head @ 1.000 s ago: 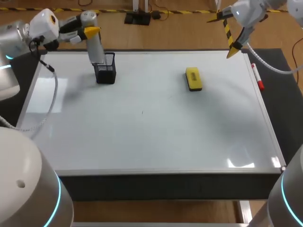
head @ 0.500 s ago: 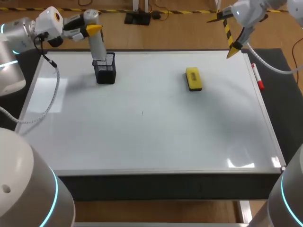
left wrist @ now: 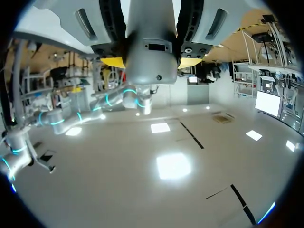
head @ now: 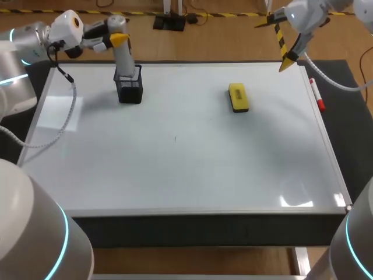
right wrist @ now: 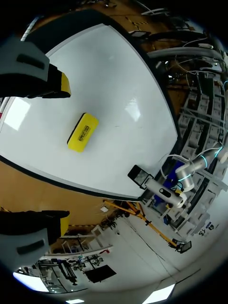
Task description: Pick up the inspection probe, press it on each red-marked spot on the whiteboard one by one, put down the probe, pick up the eraser, and wipe off all the red marks.
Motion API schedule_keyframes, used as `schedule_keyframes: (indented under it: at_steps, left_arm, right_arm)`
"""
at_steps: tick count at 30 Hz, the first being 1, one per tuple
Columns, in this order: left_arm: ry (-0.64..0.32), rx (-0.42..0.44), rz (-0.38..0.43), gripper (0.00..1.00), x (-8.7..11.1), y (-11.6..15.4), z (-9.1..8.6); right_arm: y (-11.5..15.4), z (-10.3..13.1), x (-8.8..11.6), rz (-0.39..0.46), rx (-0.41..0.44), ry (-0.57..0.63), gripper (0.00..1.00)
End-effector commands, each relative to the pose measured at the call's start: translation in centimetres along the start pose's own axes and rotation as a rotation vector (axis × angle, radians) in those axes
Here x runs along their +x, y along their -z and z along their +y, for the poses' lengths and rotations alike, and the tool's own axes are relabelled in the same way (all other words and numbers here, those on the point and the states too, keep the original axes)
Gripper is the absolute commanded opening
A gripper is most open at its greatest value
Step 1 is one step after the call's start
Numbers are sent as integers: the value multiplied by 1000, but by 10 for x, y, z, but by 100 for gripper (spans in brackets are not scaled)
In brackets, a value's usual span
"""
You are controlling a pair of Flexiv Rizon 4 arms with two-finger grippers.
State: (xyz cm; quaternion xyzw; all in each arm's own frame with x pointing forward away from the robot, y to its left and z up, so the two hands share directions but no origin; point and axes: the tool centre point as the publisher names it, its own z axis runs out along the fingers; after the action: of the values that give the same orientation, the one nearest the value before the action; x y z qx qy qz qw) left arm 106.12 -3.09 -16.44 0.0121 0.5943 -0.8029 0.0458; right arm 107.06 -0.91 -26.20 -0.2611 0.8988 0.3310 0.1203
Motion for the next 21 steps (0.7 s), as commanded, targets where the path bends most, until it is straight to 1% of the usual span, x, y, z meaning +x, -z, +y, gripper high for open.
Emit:
schedule_keyframes:
  at_steps: [1,15,21]
  left_arm:
    - [5,7,29,0,-5,1,6]
    - [21,-6,-7,0,-7,11,28]
    - [15,-11,-5,0,-8,14,38]
  right_arm:
    - [1,0,0,4,4,1,100]
    - [1,0,0,4,4,1,100]
    - [1,0,0,4,4,1,100]
